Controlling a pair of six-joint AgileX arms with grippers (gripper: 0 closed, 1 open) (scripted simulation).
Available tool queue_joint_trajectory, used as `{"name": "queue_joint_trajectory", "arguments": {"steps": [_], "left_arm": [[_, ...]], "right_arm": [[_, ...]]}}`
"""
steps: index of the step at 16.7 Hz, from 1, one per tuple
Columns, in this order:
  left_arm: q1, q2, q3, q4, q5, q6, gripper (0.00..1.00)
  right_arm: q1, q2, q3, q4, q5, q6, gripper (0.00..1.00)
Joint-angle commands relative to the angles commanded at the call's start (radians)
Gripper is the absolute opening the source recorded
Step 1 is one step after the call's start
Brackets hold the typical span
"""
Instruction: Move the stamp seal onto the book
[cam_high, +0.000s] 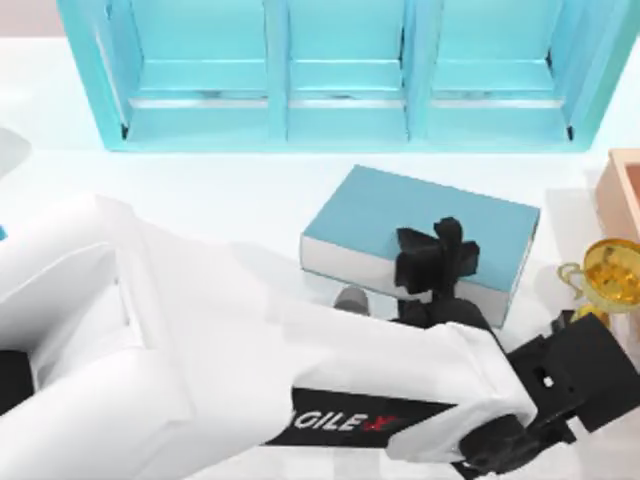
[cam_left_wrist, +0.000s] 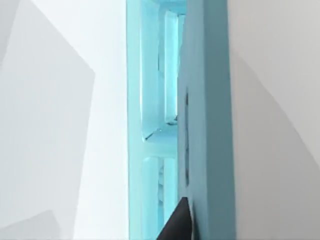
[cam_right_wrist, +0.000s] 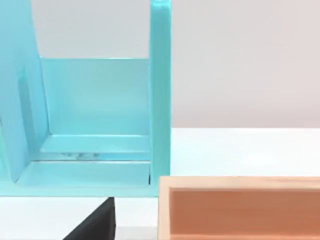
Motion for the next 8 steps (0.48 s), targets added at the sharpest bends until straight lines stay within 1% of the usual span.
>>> {"name": "queue_joint_trajectory", "arguments": {"steps": [5,8], "left_arm": [[0.001,0.051,-0.033,0.086,0.001,0.002,0.00],[0.000,0.060,-0.038,0.102,0.001,0.003,0.00]], "right_arm": [[0.000,0.000,0.000,0.000,0.000,0.000,1.00],[0.000,0.000,0.000,0.000,0.000,0.000,1.00]]}}
